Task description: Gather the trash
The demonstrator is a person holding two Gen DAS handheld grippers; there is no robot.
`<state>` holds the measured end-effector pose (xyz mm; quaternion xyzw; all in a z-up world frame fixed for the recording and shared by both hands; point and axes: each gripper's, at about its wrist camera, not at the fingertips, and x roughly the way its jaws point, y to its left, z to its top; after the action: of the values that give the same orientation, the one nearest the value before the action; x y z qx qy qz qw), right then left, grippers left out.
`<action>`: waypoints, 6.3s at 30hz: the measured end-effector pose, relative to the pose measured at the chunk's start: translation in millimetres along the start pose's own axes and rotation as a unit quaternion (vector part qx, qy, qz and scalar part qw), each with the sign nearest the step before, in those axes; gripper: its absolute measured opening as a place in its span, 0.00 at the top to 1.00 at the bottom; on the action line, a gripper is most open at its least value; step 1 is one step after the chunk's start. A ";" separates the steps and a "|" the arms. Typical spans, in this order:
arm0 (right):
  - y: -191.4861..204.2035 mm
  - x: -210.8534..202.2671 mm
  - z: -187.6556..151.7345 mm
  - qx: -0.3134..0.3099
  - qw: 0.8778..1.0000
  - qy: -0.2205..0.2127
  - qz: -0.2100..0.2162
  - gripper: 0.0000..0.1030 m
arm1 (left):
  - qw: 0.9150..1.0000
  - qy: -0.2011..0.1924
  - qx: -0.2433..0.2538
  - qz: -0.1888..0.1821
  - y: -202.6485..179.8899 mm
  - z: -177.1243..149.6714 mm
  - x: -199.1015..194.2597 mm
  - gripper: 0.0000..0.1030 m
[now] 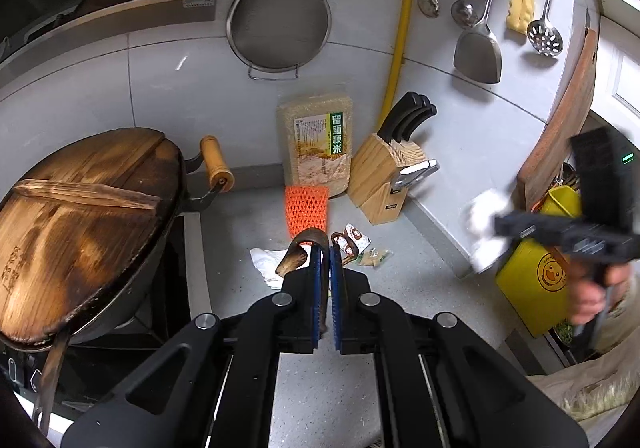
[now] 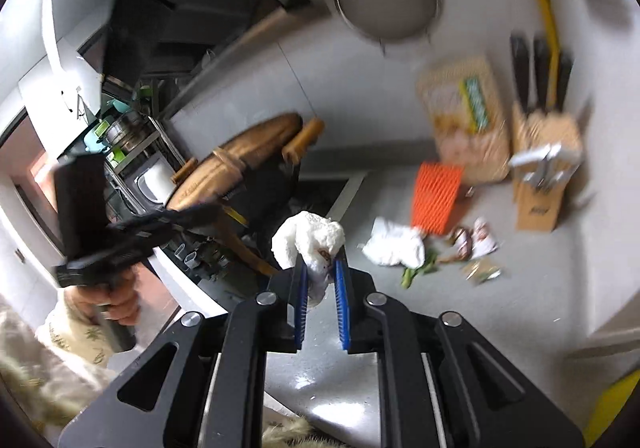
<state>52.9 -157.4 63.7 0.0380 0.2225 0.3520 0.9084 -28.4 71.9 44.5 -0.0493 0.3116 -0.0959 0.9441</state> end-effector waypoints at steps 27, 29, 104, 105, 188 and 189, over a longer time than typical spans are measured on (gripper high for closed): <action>-126.3 -273.4 -59.2 0.234 0.854 -0.024 -0.464 0.41 | 0.997 -0.007 0.056 -0.051 -28.9 25.8 31.4 0.94; -137.5 -277.7 -70.6 0.275 0.838 -0.022 -0.470 0.36 | 0.997 -0.007 0.058 -0.053 -29.9 26.8 31.4 0.94; -50.8 -384.2 -85.5 0.257 0.795 -0.313 -0.451 0.20 | 0.913 -0.060 0.223 -0.337 -230.4 112.4 19.7 0.93; -48.0 -386.6 -87.6 0.256 0.794 -0.315 -0.453 0.20 | 0.900 -0.060 0.242 -0.358 -254.7 115.8 25.7 0.93; -16.3 -72.1 -11.5 -0.060 0.986 -0.021 -0.152 0.18 | 0.985 0.102 -0.123 -0.065 28.3 -63.8 67.8 0.87; -18.1 -62.5 -15.0 -0.061 0.985 -0.007 -0.159 0.18 | 0.986 0.102 -0.118 -0.061 25.8 -63.5 67.5 0.87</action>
<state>16.9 -213.3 69.7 -0.0512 0.1974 0.2163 0.9548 -9.4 80.8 -49.3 -0.1694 0.4117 -0.1204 0.8873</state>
